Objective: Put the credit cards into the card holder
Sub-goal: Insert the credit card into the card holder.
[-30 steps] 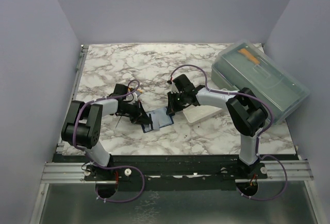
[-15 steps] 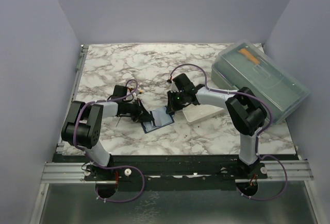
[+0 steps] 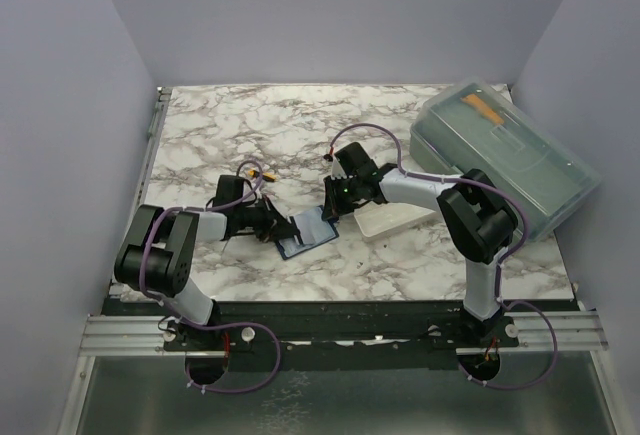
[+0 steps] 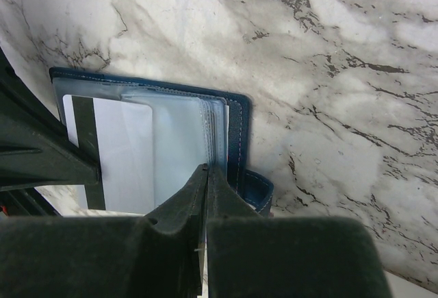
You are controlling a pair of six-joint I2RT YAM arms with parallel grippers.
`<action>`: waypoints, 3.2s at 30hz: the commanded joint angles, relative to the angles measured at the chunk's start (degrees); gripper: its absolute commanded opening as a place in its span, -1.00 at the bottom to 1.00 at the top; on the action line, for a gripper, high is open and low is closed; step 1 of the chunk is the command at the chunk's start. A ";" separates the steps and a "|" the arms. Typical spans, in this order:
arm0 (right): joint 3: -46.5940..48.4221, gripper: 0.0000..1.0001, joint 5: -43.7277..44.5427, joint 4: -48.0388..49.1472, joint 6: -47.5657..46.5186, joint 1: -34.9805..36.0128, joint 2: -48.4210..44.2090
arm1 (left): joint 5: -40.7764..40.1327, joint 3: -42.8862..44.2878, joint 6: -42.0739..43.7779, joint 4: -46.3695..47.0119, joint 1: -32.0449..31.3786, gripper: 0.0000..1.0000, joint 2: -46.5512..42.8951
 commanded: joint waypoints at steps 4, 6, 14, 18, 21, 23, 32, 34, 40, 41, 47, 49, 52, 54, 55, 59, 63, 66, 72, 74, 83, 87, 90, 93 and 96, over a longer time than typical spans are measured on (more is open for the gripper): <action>-1.05 -0.91 0.23 -1.85 -1.92 -0.86 2.72 | -5.88 -4.75 -6.24 11.57 -0.01 -1.00 -1.82; -1.23 -0.91 0.04 -1.68 -1.78 -0.86 2.56 | -6.41 -6.21 -8.16 15.77 -0.32 -1.00 -2.41; -1.20 -0.91 -1.14 -1.22 -1.26 -0.82 2.91 | -7.78 -6.95 -11.70 22.39 -2.74 -1.00 -1.45; -1.13 -0.90 -0.71 -1.63 -1.33 -0.82 2.15 | -8.39 -7.30 -10.74 22.80 -3.55 -1.00 -0.59; -0.73 -0.87 -0.49 -2.08 -1.52 -0.83 1.84 | -8.30 -7.32 -10.23 22.80 -3.61 -1.00 0.19; -0.29 -0.85 -0.45 -2.42 -1.61 -0.84 1.97 | -8.51 -7.48 -9.96 22.73 -3.63 -1.00 0.23; 0.04 -0.84 0.47 -3.90 -2.58 -0.84 1.03 | -14.80 -4.90 -3.40 7.31 -4.17 -0.34 -4.86; 0.10 -0.84 0.62 -4.18 -2.72 -0.84 1.02 | -17.61 -3.28 -0.88 0.86 -4.24 -0.22 -6.74; 0.34 -0.84 0.04 -3.92 -2.57 -0.82 1.27 | -21.30 -1.20 1.53 -7.02 -4.44 -0.07 -9.53; 0.38 -0.84 -0.13 -3.86 -2.54 -0.86 1.36 | -21.47 -1.10 1.51 -7.08 -4.59 -0.07 -9.67; 0.39 -0.85 -0.64 -3.68 -2.41 -0.86 1.37 | -22.70 1.15 1.52 -7.02 -7.42 -0.30 -6.96; 0.38 -0.85 -0.60 -3.77 -2.42 -0.82 1.23 | -22.84 2.24 1.43 -6.17 -8.92 -0.38 -5.39; 0.01 -0.85 -1.75 -3.07 -1.66 -0.82 0.78 | -27.36 5.54 1.88 -4.28 -13.84 -0.51 -4.27; -0.07 -0.85 -1.91 -2.82 -1.53 -0.82 0.68 | -28.25 6.55 1.81 -4.19 -14.51 -0.50 -3.98; 0.06 -0.85 -1.79 -2.97 -1.51 -0.84 0.67 | -28.41 6.70 1.77 -4.18 -14.55 -0.48 -3.97; 0.43 -0.83 -0.50 -4.04 -1.31 -0.82 0.15 | -29.52 5.74 2.06 -5.40 -14.55 -0.27 -6.22; 0.01 -0.74 0.86 -5.42 -0.43 -0.82 -2.11 | -30.27 6.21 3.14 -11.88 -14.53 -0.20 -8.01; -0.07 -0.64 1.04 -6.60 -0.17 -0.82 -3.83 | -30.54 6.22 3.84 -14.08 -14.44 -0.18 -9.93; -0.11 -0.41 -1.32 -6.27 0.90 -0.82 -6.03 | -28.01 7.15 3.01 -12.43 -14.46 -0.64 -10.67; -0.18 -0.33 -2.31 -5.52 1.38 -0.82 -5.66 | -26.17 7.57 2.85 -9.72 -14.49 -0.75 -8.68; -1.73 -0.14 -8.42 0.55 4.54 -0.88 -2.65 | -28.44 7.15 3.17 -8.93 -14.21 -0.95 -4.12; -2.63 -0.13 -9.26 1.45 4.87 -0.89 -2.26 | -29.72 5.62 3.33 -8.93 -14.06 -0.98 -3.66; -3.47 -0.09 -10.13 2.52 5.04 -0.85 -1.98 | -30.57 4.38 3.33 -8.93 -13.98 -0.99 -4.08; -3.57 -0.08 -10.83 2.60 4.97 -0.82 -1.29 | -31.36 3.28 3.33 -8.93 -14.02 -1.00 -4.96; -3.68 -0.07 -11.29 2.87 4.96 -0.82 -0.90 | -31.13 3.02 3.41 -8.93 -13.91 -1.00 -4.49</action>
